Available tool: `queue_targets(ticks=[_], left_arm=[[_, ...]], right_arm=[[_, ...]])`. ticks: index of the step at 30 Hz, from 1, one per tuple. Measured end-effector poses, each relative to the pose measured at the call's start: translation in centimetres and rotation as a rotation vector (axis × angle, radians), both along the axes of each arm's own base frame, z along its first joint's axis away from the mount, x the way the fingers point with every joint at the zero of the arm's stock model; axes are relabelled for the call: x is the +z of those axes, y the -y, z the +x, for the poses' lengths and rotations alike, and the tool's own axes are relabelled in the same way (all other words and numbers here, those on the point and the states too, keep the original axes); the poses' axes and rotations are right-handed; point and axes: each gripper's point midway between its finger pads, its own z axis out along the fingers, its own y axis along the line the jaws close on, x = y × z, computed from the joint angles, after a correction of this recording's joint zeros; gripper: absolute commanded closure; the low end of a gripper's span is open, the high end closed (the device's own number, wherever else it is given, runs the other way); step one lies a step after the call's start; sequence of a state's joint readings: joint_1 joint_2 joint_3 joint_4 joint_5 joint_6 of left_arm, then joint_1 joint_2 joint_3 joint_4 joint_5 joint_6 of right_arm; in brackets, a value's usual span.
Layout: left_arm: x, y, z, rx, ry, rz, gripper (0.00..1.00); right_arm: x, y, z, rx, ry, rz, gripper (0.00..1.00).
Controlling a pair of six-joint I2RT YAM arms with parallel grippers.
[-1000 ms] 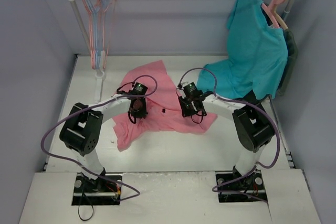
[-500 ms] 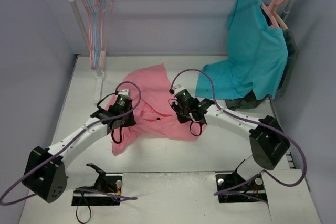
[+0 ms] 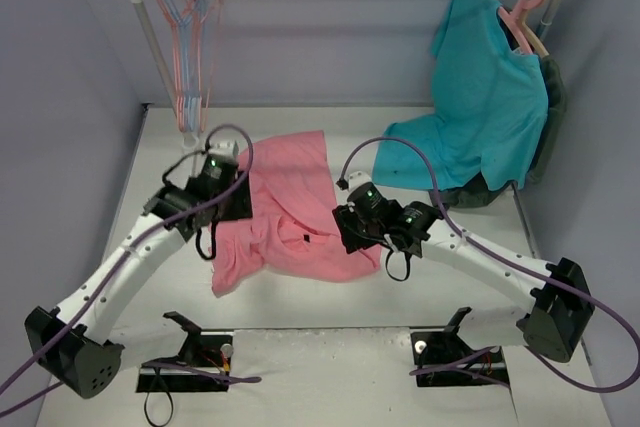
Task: Place the t-shirt on the hanger
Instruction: Move the tshirt to the center of the board, then grab a hanger with the left arm
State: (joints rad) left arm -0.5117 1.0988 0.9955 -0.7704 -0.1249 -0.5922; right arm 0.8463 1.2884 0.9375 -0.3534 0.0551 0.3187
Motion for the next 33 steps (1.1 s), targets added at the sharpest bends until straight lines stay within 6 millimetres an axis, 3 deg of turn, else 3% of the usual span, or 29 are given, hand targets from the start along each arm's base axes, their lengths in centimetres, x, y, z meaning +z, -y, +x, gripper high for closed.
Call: queue_targets(ticks=[4, 7, 9, 11, 14, 20, 29, 33], left_arm=[[11.8, 2.0, 5.6, -0.038, 0.224, -0.031, 0.53], [19.4, 3.1, 9.0, -0.055, 0.363, -0.037, 0.67], [22.9, 3.4, 10.8, -0.063, 0.432, -0.032, 0.74], [25.2, 3.2, 12.5, -0.057, 0.475, -0.017, 0.74], [26.5, 1.5, 14.5, -0.018, 0.505, 0.018, 0.73], [25.2, -2.3, 16.5, 0.039, 0.488, 0.120, 0.71], [25.1, -4.3, 18.2, 0.048, 0.513, 0.183, 0.70], [24.0, -5.1, 18.9, 0.065, 0.500, 0.203, 0.67]], right_arm=[[1.8, -0.2, 0.9, -0.012, 0.040, 0.007, 0.43], [3.0, -0.7, 1.5, -0.012, 0.069, 0.023, 0.43], [3.5, -0.9, 1.7, -0.008, 0.080, 0.030, 0.43], [3.5, -0.9, 1.8, -0.002, 0.084, 0.028, 0.43], [3.6, -0.9, 1.8, 0.002, 0.087, 0.026, 0.43], [3.9, -0.8, 1.8, 0.007, 0.097, 0.033, 0.43], [4.5, -0.8, 1.7, 0.009, 0.110, 0.047, 0.43], [4.6, -0.7, 1.6, 0.009, 0.113, 0.051, 0.43]])
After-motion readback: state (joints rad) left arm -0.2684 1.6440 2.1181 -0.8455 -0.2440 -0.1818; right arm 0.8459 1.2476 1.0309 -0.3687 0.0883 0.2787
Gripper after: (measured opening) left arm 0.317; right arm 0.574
